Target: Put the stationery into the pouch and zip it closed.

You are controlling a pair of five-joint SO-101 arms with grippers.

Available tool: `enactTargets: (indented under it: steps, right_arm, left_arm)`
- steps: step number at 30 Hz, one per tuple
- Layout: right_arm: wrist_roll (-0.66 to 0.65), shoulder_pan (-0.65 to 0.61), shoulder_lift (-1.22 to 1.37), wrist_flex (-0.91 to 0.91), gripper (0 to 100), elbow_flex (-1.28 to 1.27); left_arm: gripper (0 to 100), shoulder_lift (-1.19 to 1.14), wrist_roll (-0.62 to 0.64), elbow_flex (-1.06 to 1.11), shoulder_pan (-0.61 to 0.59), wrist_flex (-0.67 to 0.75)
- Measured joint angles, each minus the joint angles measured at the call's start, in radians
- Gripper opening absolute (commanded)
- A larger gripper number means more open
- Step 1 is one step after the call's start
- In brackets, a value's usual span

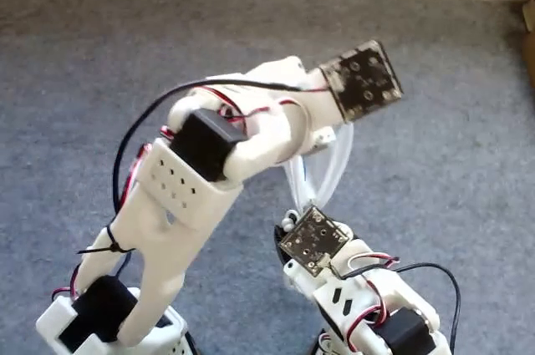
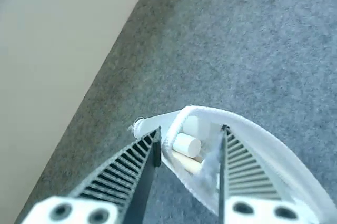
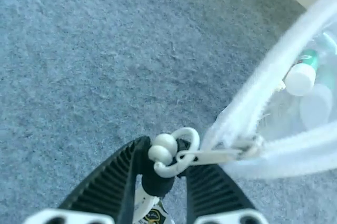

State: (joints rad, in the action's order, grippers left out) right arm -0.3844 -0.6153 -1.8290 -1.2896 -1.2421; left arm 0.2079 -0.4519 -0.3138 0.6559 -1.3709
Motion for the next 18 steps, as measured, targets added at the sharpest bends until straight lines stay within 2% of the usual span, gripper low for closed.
enactTargets:
  steps: [2,10,18]
  right_arm:
    - [-0.006,0.000,0.002,0.000,0.5,0.000]
    - [-0.009,0.002,0.003,0.000,0.5,0.000]
    - [-0.009,0.003,0.002,0.000,0.5,0.000]
  left_arm:
    - [24,0.000,0.000,0.000,0.026,0.005]
    - [24,0.000,0.032,0.000,0.152,0.005]
    - [24,0.000,0.080,-0.014,0.120,0.037]
